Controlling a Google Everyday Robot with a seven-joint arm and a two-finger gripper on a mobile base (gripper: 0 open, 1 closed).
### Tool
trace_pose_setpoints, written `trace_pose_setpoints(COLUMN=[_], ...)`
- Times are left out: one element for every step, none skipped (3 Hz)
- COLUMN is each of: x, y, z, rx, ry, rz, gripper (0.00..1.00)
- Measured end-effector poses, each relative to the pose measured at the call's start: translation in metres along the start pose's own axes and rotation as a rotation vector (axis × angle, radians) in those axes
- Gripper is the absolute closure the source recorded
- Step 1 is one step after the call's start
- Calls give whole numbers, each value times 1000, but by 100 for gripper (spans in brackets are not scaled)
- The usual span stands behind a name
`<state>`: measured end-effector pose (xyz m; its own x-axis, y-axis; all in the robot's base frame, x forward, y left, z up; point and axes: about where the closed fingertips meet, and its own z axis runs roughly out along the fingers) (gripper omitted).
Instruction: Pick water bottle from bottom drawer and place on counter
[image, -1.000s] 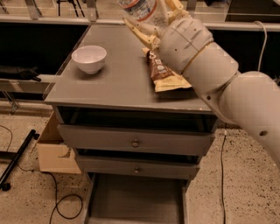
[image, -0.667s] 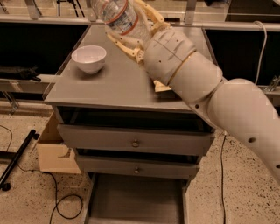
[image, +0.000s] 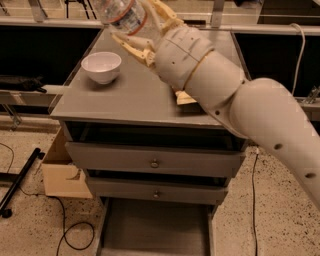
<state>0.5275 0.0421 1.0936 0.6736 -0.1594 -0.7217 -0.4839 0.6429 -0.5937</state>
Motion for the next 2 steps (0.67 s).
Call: trace_pose_setpoints(x=[24,54], y=[26,58], z=[40,53], rx=[-98,-158], ry=[16,55], rz=[68,139], gripper=[100,100])
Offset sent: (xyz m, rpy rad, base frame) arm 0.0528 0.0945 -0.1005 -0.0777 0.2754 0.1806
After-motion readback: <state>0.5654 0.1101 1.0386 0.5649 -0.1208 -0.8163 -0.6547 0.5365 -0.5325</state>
